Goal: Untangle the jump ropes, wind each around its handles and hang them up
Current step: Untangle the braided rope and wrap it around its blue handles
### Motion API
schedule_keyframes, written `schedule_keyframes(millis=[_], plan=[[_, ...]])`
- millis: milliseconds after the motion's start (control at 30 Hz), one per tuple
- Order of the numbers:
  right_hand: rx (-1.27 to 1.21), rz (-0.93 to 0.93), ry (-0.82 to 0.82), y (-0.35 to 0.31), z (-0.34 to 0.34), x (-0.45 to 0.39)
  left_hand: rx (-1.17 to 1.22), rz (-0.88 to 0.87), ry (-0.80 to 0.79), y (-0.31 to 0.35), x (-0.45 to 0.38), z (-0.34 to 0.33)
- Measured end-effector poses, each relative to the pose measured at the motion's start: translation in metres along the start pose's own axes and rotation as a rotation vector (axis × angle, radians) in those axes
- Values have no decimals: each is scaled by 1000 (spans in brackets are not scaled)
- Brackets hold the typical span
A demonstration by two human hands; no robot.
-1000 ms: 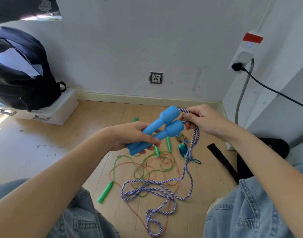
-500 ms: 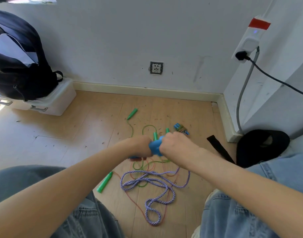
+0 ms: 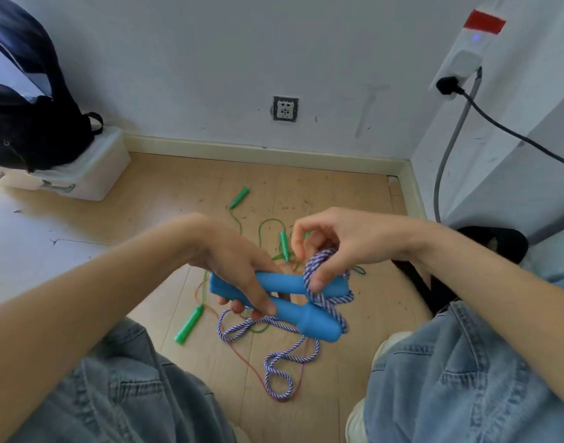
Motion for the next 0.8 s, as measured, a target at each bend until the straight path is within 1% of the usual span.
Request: schedule_keyframes(millis=[133,200,233,267,300,333,367,400,433,467,500,533,567,667,733,800], plan=[[-401,202,-73,-10,11,15,104,-234,-22,23,24,2],[-487,284,-91,-13,14,16,127,-339,-14,35,30,4],[-486,306,-55,-23,13,10,137,-390,5,40,32,5],[-436,470,26,-42,14,11,159,-438,35,45,32,7],[-523,716,133,-56,23,18,203,-478,85,48,33,11],[-702,944,104,-56,34,29,279,-505,156,49,32,17],[-833,896,116,-48,34,24,386,-508,253,46,33,25],[-770,665,333,-36,36,18,503,-489,360,39,34,34],[-627,580,470,-18,37,7,598,-452,457,31,33,42],[-518,384,597,2,45,5,647,-399,542,24,32,47],[-434,272,696,20,51,9,657,-341,604,18,29,51],[-352,226,750,26,52,11,658,-295,644,14,24,53],[-333,213,772,26,53,7,669,-259,684,11,21,55],[-44,180,730,12,44,3,763,-132,883,-9,21,65],[289,182,725,9,41,5,781,-6,992,-28,26,71],[578,145,729,2,31,5,731,93,1020,-41,23,70]])
Point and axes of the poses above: each hand's wrist, its own x-axis away from the middle knuckle, its own z-axis out of the back of the hand, y = z × x, the point moved 6 cm from there along -x, towards the middle knuckle, and after that the axes turned 11 degrees about -x, right-handed, at the moved point
